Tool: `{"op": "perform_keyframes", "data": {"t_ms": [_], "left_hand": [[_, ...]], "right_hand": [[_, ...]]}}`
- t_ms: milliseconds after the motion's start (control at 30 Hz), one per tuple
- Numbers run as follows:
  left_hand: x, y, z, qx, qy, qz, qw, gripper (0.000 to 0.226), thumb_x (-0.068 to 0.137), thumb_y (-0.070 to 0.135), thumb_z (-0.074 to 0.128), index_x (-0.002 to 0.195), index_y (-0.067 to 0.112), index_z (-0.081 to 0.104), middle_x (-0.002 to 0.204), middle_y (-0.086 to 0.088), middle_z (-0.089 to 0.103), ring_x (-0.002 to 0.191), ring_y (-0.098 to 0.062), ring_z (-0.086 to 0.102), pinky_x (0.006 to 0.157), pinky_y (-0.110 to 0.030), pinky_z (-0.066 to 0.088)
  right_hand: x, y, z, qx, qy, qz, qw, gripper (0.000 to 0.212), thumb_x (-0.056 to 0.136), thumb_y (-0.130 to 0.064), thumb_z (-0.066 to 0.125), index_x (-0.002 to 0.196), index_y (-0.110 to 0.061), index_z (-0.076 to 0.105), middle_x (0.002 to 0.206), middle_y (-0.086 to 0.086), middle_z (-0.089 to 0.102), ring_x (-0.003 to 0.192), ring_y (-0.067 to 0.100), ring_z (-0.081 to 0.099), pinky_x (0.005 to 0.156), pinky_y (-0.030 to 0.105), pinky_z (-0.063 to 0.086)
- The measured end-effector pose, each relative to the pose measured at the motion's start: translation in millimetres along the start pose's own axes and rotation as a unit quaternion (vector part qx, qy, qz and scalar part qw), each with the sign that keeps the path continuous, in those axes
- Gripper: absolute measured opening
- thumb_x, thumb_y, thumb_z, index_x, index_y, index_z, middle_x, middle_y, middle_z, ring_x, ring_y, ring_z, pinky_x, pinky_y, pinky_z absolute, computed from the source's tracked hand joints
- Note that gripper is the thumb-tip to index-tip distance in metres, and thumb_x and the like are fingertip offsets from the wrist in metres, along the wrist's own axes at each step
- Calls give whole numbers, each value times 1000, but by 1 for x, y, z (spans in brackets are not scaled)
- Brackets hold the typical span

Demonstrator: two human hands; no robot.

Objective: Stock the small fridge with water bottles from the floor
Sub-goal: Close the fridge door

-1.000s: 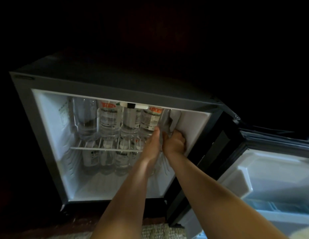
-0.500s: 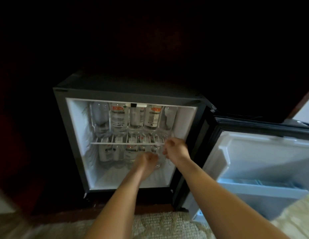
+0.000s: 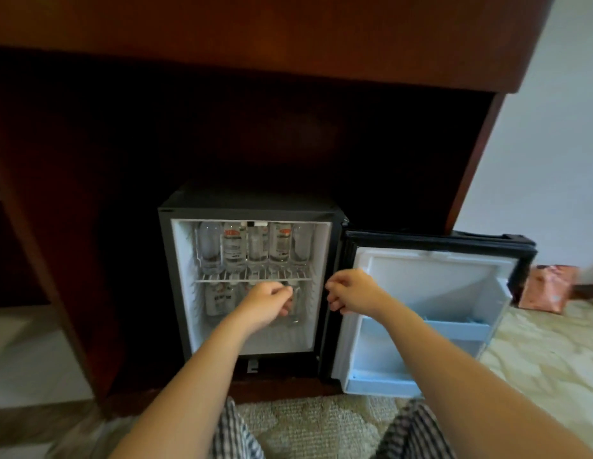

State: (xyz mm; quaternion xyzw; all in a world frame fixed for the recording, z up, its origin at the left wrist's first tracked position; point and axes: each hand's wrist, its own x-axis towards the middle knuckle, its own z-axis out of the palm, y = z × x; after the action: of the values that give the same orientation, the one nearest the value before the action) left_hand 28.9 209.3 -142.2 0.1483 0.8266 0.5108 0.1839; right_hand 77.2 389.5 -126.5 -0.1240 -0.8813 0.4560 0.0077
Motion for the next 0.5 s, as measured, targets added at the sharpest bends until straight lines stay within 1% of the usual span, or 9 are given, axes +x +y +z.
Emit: {"op": "perform_keyframes", "data": {"t_ms": [33,67,133,233,300,367,400,467,500], "left_hand": [[-7,7,-1,7,-9,4,1000,25,98,26,43,78,23,59,84,2,64,83,-16,63,88,-35,52],[-16,16,-3,22,-19,10,1000,25,98,27,43,80,22,59,86,2,64,84,-16,63,88,-35,52],[-28,35,-5,49,-39,21,998,25,98,28,42,86,18,61,89,-1,64,84,-16,62,84,-32,52],[-40,69,-5,84,-59,40,994,27,99,29,40,99,12,61,98,-4,63,81,-14,60,66,-20,49],[-44,89,-1,117,-58,56,990,33,99,32,38,105,9,61,102,-7,65,84,-17,60,65,-24,44],[-45,105,7,130,-57,66,988,33,99,33,39,103,9,61,103,-11,65,88,-22,60,62,-27,43],[-45,112,12,130,-59,71,987,33,98,33,40,102,9,62,102,-10,64,90,-22,60,67,-28,45],[-42,125,25,141,-67,82,984,33,98,32,41,107,9,62,102,-5,64,92,-19,61,82,-31,48],[-41,130,32,149,-70,91,982,33,99,32,41,109,9,62,101,-3,63,91,-17,60,84,-30,46]], "right_hand": [[-8,-2,-7,-12,-4,-2,1000,22,95,-13,47,76,-18,57,70,4,59,41,2,56,46,18,46],[-18,-5,-15,-30,-6,-3,1000,20,95,-13,46,79,-17,57,69,2,59,41,1,56,46,17,46],[-34,-12,-31,-54,-10,0,998,14,95,-13,46,86,-15,56,69,1,59,46,3,58,46,16,46],[-50,-20,-58,-80,-16,-1,997,13,96,-14,45,96,-11,57,77,4,61,61,12,61,55,21,48],[-60,-22,-79,-86,-1,-4,996,19,96,-14,45,105,-5,59,87,9,63,70,18,63,60,24,49],[-67,-20,-101,-84,16,-10,996,22,97,-14,45,111,-3,59,92,11,63,74,20,63,61,24,49],[-70,-17,-112,-85,22,-12,996,23,97,-15,46,112,-3,58,93,10,63,73,19,64,61,23,50],[-74,-9,-133,-84,37,-15,996,24,97,-16,47,114,-4,59,93,9,64,71,15,64,60,20,51],[-75,-4,-143,-81,44,-16,996,24,97,-16,47,114,-5,59,94,8,64,70,13,64,60,19,50]]}}
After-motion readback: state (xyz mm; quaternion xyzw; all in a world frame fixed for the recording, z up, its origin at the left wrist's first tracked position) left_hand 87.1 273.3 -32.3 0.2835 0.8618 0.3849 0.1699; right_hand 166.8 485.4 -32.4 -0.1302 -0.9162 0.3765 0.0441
